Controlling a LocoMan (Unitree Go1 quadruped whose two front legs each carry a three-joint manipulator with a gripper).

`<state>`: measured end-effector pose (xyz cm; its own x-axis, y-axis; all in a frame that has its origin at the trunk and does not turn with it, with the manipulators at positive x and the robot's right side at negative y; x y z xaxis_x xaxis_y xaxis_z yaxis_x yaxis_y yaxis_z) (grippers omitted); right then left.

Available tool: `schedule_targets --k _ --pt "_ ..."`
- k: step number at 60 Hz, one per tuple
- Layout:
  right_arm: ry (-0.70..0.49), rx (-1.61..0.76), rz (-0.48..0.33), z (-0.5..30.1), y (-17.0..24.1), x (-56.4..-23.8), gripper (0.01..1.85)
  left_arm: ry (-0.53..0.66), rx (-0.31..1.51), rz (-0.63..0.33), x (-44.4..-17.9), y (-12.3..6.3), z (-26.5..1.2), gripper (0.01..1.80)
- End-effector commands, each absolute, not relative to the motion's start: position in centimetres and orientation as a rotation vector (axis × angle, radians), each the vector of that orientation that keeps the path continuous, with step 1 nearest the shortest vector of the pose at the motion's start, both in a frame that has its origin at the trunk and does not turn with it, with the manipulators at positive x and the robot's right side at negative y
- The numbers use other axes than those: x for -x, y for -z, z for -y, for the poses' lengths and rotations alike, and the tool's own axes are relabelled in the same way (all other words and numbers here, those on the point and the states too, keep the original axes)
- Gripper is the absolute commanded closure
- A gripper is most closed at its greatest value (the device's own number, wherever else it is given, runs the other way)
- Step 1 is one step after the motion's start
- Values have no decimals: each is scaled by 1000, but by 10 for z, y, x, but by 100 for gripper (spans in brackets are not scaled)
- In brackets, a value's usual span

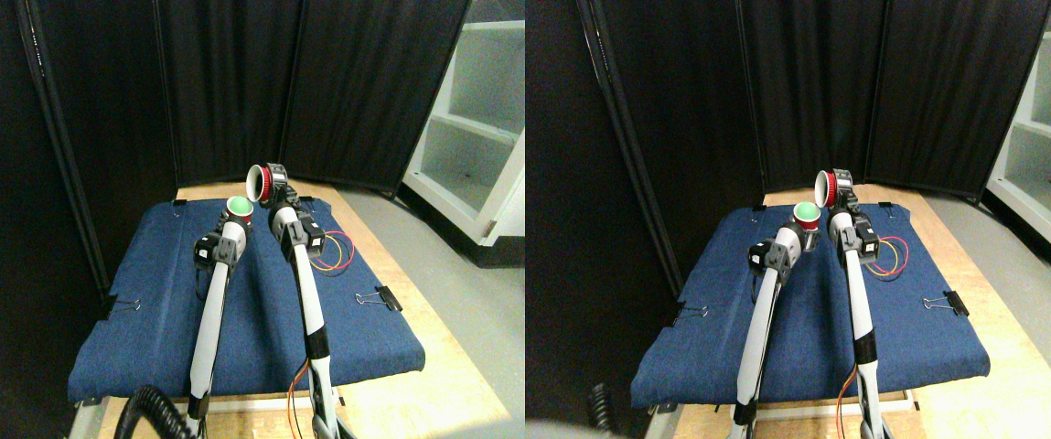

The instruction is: Pour (bimanual)

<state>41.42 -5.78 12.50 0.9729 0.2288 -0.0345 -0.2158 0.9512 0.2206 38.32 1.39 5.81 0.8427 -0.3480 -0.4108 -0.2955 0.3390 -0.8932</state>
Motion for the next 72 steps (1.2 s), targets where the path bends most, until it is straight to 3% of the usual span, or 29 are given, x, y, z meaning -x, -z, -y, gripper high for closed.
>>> schedule_targets --k 1,21,29,53,72 --pt "-160 -374 -85 54 -130 -415 146 68 1275 -570 -389 -66 -12 148" --pt "49 -998 -176 69 -111 -432 151 78 1264 -558 -396 -65 -21 148" --pt "129 -1195 -164 72 -103 -431 151 59 1266 -522 -399 -63 -24 148" --pt "96 -1301 -116 83 -80 -424 153 14 1215 -423 -411 -53 -51 148" --pt "107 -1298 -111 86 -67 -418 153 -107 1234 -368 -422 -35 -64 148"
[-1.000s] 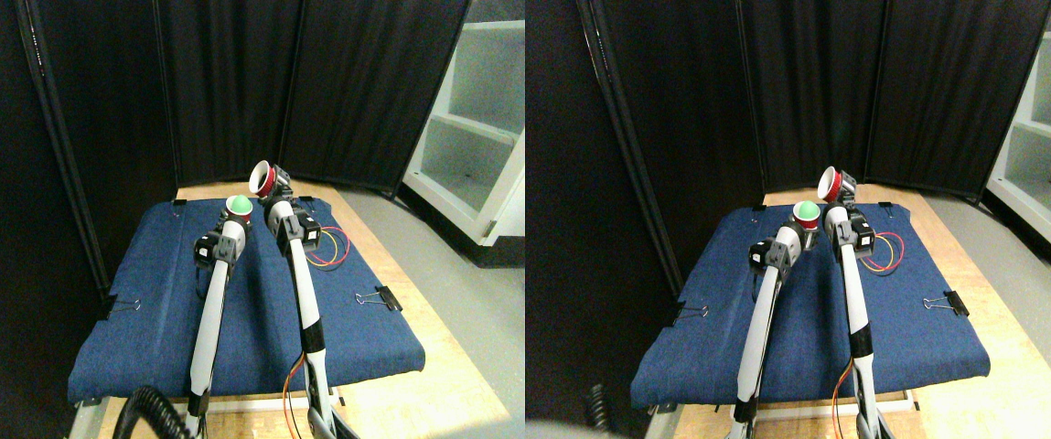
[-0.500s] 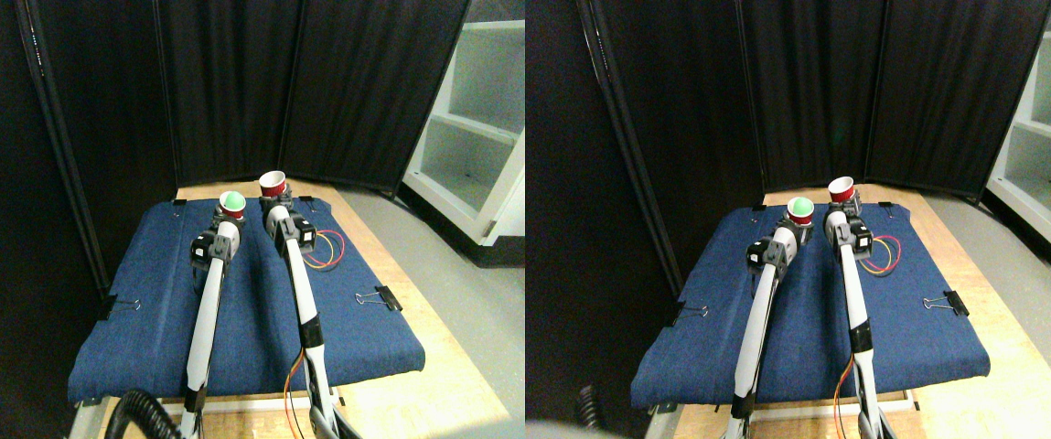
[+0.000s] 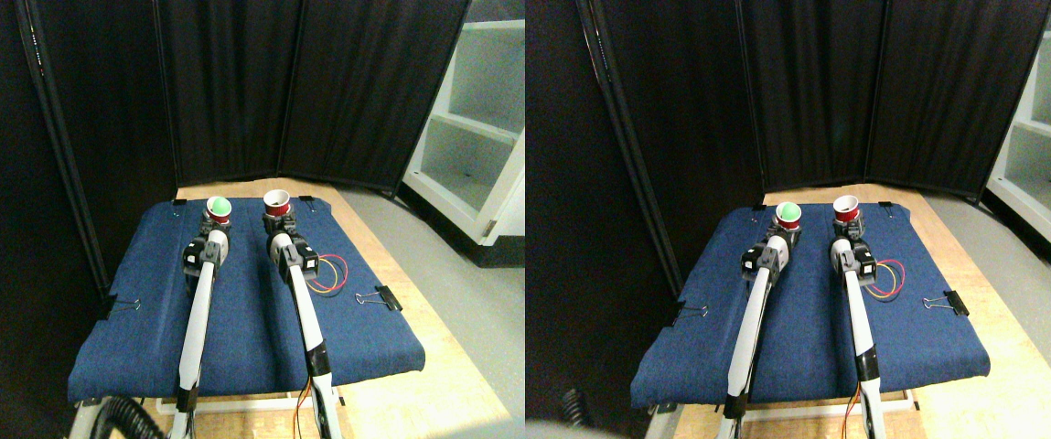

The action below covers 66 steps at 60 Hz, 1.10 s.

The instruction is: Pour (bimanual)

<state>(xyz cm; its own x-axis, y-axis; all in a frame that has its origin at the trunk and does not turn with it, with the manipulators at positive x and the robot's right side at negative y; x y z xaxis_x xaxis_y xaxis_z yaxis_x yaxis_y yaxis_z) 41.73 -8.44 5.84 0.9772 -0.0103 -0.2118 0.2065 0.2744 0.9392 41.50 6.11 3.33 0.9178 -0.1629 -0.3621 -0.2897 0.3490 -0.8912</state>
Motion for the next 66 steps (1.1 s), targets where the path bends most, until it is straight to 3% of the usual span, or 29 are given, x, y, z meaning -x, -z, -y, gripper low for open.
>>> schedule_targets --k 1,19,46,66 --pt "106 -1291 -111 86 -66 -419 153 -112 1234 -366 -422 -34 -64 148" --pt "148 -1268 -128 92 -40 -426 153 -197 1236 -377 -433 -8 -65 148" --pt "193 -1209 -120 104 -21 -429 151 -265 1252 -378 -436 7 -54 148" --pt "259 -1293 -105 113 -3 -431 153 -338 1272 -369 -437 25 -51 148"
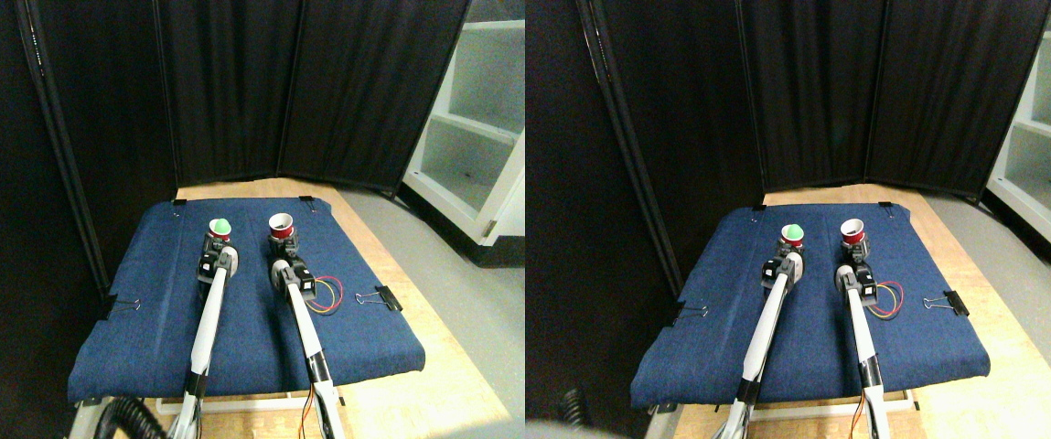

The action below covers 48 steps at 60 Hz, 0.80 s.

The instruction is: Pour (bimanual)

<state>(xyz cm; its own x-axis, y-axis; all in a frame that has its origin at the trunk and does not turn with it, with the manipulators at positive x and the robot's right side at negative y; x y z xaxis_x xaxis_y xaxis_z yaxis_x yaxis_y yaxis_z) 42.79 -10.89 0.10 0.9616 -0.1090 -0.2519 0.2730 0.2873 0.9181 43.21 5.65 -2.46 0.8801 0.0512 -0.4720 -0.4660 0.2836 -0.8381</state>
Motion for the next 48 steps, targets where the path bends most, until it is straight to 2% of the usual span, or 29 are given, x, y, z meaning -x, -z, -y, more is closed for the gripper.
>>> schedule_targets --k 1,32,41,48 --pt "266 -1306 -102 114 -2 -432 153 -341 1271 -366 -437 26 -51 148" --pt "340 -1360 -91 126 16 -439 152 -411 1268 -315 -437 40 -54 148" --pt "365 -1380 -110 126 18 -439 151 -406 1242 -317 -437 43 -54 148" --pt "385 -1390 -136 128 18 -441 149 -445 1197 -285 -437 44 -53 148"
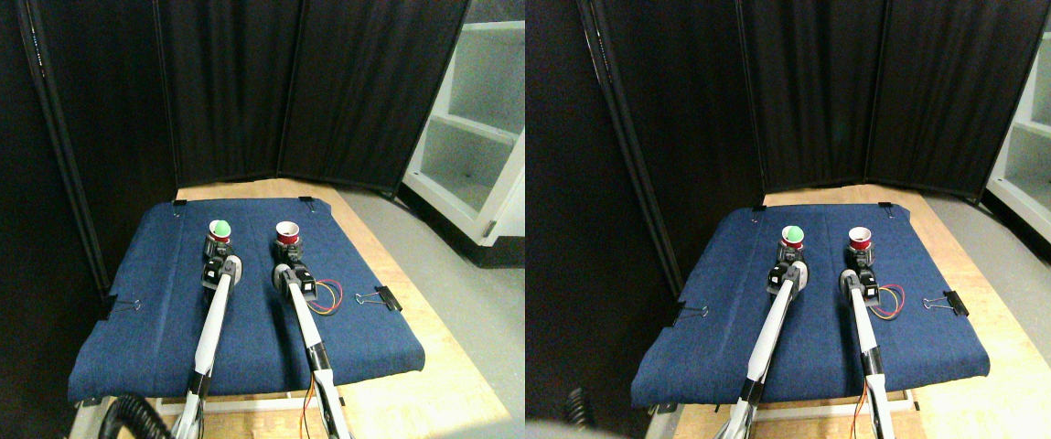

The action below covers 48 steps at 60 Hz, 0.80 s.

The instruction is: Pour (bimanual)

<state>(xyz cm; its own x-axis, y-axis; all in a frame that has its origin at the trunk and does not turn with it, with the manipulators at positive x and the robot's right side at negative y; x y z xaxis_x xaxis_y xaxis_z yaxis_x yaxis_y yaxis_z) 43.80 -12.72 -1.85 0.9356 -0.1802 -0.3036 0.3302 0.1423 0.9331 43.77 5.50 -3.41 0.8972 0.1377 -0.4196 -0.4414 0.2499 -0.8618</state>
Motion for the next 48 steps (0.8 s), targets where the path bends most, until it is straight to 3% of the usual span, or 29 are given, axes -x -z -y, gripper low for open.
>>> schedule_targets --k 1,6,7,8,13,18,28,48 --pt "385 -1387 -147 128 17 -440 149 -448 1183 -281 -437 45 -53 148" --pt "390 -1383 -187 128 16 -440 141 -457 1172 -281 -437 46 -53 148" --pt "375 -1381 -213 128 15 -440 122 -457 1152 -284 -437 47 -54 141" --pt "375 -1381 -213 128 15 -440 122 -457 1152 -284 -437 47 -54 141" --pt "358 -1385 -268 129 16 -442 86 -461 1115 -278 -438 47 -55 117" --pt "355 -1388 -284 129 17 -442 67 -459 1112 -274 -438 47 -55 104" --pt "357 -1396 -287 126 17 -443 58 -462 1109 -238 -438 50 -56 110" --pt "342 -1392 -271 125 14 -442 61 -449 1125 -224 -435 47 -55 114"
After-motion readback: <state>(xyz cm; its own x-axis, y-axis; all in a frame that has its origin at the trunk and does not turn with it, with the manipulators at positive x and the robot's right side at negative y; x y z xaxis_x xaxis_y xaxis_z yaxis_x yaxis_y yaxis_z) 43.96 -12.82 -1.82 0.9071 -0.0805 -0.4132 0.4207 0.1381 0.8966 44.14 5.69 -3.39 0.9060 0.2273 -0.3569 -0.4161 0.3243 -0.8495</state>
